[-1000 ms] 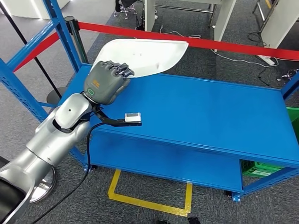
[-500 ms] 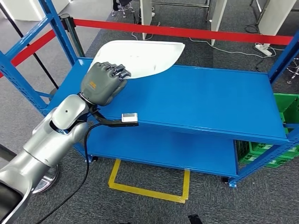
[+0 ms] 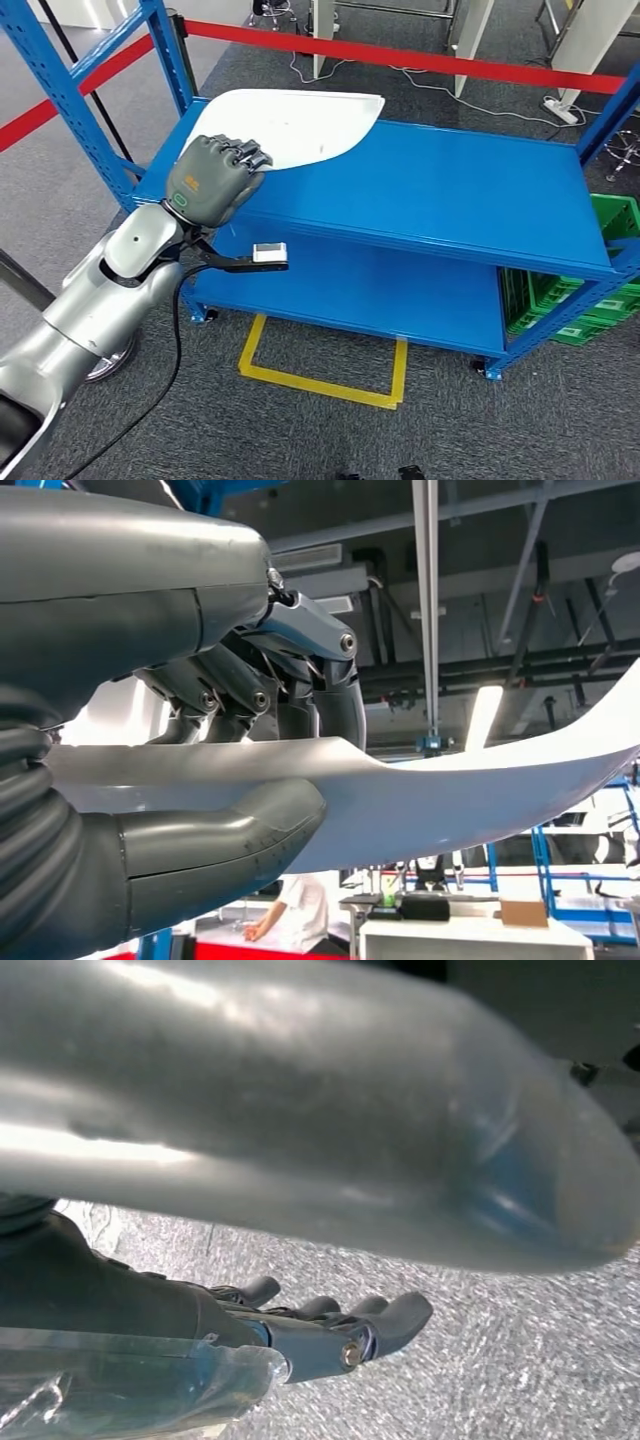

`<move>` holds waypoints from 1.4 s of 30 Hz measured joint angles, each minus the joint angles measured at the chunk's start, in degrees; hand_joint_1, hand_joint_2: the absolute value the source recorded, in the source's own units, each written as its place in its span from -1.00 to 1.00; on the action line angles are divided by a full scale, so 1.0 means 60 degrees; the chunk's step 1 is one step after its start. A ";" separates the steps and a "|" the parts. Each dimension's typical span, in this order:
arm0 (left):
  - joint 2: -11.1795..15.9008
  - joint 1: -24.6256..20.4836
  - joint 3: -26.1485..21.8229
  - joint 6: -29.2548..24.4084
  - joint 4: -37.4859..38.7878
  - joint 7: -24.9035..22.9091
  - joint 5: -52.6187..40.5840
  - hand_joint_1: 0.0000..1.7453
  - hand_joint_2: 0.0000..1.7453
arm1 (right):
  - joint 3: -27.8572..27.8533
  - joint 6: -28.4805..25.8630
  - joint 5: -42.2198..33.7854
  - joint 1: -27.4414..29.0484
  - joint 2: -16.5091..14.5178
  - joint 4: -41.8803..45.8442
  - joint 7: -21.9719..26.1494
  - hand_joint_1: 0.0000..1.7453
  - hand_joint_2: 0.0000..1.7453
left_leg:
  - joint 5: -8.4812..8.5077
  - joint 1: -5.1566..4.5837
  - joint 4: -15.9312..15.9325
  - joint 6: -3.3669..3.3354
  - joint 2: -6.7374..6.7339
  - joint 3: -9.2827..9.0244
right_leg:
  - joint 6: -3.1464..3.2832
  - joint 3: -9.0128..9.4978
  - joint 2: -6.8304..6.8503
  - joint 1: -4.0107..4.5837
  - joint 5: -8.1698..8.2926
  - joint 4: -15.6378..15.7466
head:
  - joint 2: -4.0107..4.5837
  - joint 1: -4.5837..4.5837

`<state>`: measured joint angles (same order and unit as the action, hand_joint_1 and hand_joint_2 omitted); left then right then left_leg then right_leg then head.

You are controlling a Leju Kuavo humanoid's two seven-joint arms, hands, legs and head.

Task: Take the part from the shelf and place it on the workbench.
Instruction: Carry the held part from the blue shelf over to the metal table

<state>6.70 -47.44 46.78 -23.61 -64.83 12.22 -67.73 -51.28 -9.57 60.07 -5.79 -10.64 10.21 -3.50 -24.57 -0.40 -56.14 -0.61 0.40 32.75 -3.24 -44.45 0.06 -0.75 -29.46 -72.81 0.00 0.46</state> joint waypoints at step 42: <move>0.0282 0.0127 0.0208 0.0047 -0.0022 0.0121 -0.0105 1.00 1.00 | 0.0015 0.0320 0.0294 -0.0014 -0.0032 0.0001 -0.0060 -1.00 -1.00 | -0.0004 0.0060 -0.0372 0.0457 0.0703 0.0517 | 0.0411 0.1735 -0.0327 0.0036 0.0784 0.2380 | 0.0000 0.0103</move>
<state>8.40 -46.67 48.02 -23.32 -64.96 12.94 -68.36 -51.19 -7.66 61.83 -5.87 -10.84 10.21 -3.86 -24.59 -0.04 -58.37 2.14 4.62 35.85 -0.78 -34.04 -1.90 -0.54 -24.76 -58.53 0.00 1.08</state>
